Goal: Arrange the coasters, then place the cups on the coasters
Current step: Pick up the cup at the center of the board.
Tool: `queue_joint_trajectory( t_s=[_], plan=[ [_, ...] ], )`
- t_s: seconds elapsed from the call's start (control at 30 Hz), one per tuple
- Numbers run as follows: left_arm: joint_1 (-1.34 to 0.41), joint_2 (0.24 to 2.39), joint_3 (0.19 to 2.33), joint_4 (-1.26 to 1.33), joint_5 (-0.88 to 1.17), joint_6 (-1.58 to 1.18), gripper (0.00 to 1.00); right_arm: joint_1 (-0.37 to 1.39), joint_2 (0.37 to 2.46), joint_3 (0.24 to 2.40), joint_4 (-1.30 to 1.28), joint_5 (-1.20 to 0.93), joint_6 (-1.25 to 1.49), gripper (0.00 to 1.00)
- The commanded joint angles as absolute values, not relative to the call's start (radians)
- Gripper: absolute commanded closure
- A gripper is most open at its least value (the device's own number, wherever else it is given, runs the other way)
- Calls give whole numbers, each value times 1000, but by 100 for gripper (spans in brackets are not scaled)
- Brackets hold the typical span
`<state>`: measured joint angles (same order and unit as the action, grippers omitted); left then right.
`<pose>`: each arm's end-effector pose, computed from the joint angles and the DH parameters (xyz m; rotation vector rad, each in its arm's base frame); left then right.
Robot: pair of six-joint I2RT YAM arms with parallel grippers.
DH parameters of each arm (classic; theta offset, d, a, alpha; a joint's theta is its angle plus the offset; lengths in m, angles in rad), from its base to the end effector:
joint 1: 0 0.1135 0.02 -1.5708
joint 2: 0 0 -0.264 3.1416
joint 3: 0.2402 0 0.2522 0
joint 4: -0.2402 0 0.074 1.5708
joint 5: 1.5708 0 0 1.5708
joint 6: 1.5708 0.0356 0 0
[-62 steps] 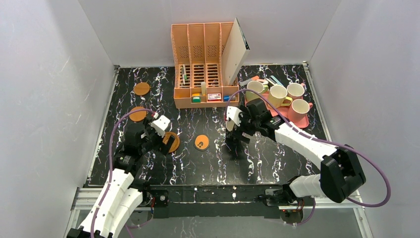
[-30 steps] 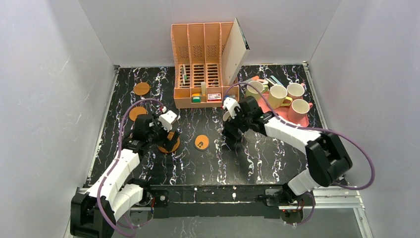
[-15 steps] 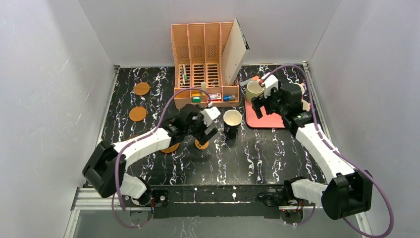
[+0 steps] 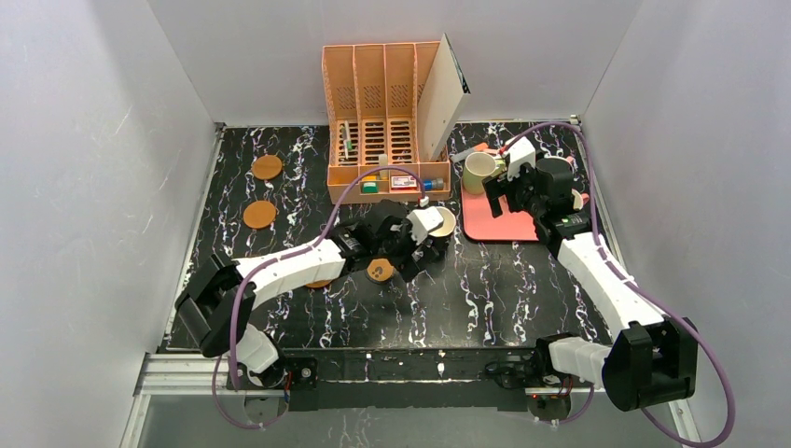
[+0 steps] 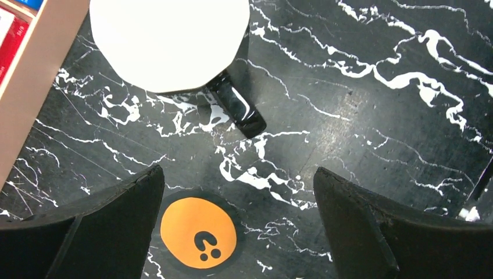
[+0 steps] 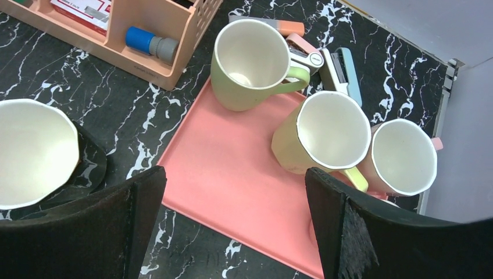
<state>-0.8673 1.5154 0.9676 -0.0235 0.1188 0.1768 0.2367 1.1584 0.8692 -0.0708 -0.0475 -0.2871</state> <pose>0.2153 -0.2603 0.2416 1.1503 1.8574 -0.5257 0.2607 0.0646 0.3044 -0.5304 1.8561 0.0122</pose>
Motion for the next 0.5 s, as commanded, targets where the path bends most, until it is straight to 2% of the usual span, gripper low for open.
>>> queue_joint_trajectory(
  t_s=[0.0, 0.47],
  plan=[
    [-913, 1510, 978, 50, 21, 141, 2, 233, 1169, 859, -8, -14, -289, 2],
    [-936, 1630, 1042, 132, -249, 102, 2, 231, 1170, 836, 40, 23, -311, 2]
  ],
)
